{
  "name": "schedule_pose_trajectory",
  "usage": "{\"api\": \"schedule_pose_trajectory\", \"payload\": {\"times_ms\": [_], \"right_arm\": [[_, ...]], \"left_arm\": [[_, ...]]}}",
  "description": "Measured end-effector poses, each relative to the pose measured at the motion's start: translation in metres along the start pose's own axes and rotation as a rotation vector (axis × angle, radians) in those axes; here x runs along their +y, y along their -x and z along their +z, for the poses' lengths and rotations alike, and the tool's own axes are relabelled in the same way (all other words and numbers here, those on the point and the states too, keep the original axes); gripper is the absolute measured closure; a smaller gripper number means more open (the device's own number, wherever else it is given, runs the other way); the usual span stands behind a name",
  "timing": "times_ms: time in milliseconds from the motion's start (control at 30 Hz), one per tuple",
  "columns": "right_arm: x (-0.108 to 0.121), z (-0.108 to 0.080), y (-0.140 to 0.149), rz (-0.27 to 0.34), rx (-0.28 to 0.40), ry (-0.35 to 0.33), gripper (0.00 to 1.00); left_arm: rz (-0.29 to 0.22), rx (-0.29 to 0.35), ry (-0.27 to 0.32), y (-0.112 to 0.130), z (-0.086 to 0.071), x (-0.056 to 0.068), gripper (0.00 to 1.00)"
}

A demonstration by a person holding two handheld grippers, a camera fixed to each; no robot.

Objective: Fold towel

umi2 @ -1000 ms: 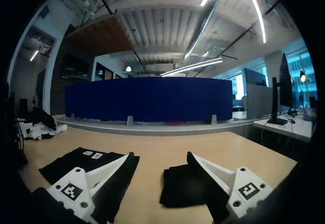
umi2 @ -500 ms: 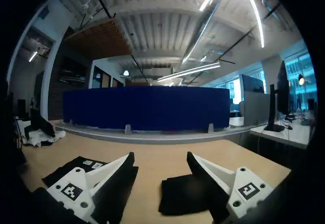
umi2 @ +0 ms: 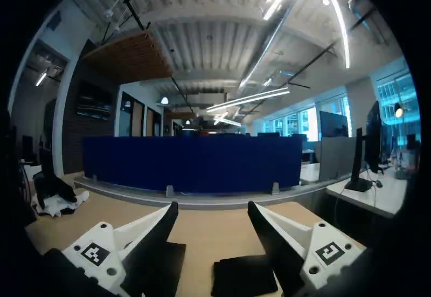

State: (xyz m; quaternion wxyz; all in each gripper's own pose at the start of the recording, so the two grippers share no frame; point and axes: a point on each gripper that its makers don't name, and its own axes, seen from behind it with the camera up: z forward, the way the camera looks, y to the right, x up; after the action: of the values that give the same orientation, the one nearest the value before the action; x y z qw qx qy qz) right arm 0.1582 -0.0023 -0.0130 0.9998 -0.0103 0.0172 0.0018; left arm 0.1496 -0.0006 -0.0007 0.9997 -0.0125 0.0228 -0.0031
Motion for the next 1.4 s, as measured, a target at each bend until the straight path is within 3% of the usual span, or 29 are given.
{"api": "schedule_pose_trajectory", "payload": {"times_ms": [367, 667, 1067, 1400], "right_arm": [[0.007, -0.002, -0.031, 0.019, -0.03, 0.016, 0.0], [0.005, 0.003, -0.055, 0.01, -0.049, -0.017, 0.0], [-0.011, -0.002, -0.044, -0.013, -0.14, -0.152, 0.0], [-0.048, -0.018, -0.008, -0.096, -0.302, -0.35, 0.0]], "left_arm": [[0.008, -0.04, 0.016, -0.025, 0.007, 0.011, 0.13], [0.024, -0.067, 0.051, -0.046, 0.007, 0.024, 0.14], [0.081, -0.173, 0.172, -0.038, -0.01, 0.058, 0.13], [0.138, -0.315, 0.331, 0.004, -0.033, 0.102, 0.13]]}}
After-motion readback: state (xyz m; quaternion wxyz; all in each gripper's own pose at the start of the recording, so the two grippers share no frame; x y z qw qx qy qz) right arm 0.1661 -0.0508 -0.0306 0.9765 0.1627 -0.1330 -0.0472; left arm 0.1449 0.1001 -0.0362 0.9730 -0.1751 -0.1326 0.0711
